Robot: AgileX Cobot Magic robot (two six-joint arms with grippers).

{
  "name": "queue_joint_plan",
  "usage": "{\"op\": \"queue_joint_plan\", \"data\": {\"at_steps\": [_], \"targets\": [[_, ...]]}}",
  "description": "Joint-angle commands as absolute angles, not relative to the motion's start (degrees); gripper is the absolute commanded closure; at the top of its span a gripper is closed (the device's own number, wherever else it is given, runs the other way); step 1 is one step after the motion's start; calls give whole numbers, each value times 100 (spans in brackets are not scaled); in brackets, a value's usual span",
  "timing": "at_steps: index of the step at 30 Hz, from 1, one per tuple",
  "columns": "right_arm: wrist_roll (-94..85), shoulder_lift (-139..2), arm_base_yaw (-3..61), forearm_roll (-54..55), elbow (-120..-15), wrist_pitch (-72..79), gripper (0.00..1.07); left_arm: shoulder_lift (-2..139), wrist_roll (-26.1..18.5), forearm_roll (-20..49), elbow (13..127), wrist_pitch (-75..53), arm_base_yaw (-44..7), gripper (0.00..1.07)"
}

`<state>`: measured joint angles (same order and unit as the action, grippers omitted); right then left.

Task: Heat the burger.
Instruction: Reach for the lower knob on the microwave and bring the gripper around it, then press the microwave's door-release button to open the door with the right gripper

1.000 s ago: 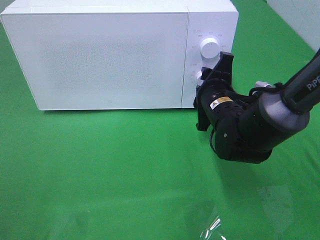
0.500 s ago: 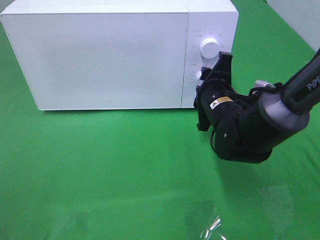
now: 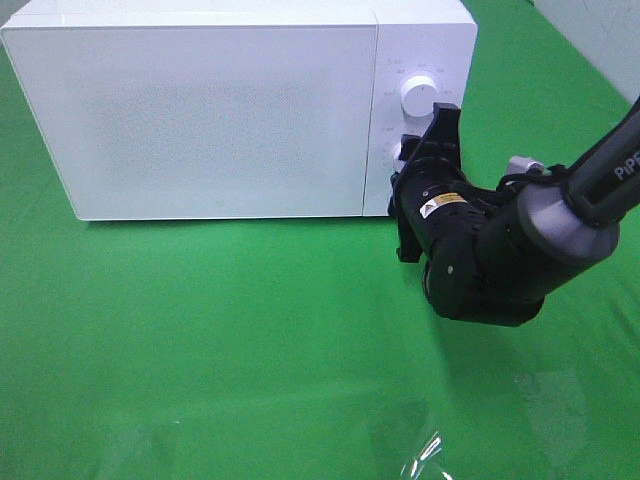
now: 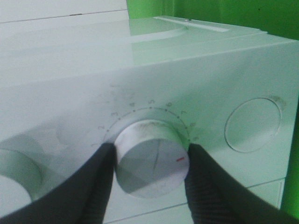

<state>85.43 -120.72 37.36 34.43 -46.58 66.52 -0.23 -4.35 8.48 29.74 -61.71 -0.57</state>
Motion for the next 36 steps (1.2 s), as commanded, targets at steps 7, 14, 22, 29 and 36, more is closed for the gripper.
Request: {"op": "queue_joint_plan", "data": {"at_steps": [7,14,22,29,36], "targets": [[8182,-11940,3816,2429,-4773,6348,55,-120,-413,877,2956,-6125,-46,17],[8176,-11923,3822,2435,-4693,6348,46,-120,-413,877,2956,-6125,-46,17],[7666,-11482,3822,2561,-4102,6217,44,-120,-413,877,2956,-6125,-46,17],[6864,-11001,3833,2550,-3713,6188,44,-120,-413,877,2956,-6125,-46,17],[5329,-10456,3822,2515,-3598,5432,44,-120,-413,877,2956,-6125,-46,17]]}}
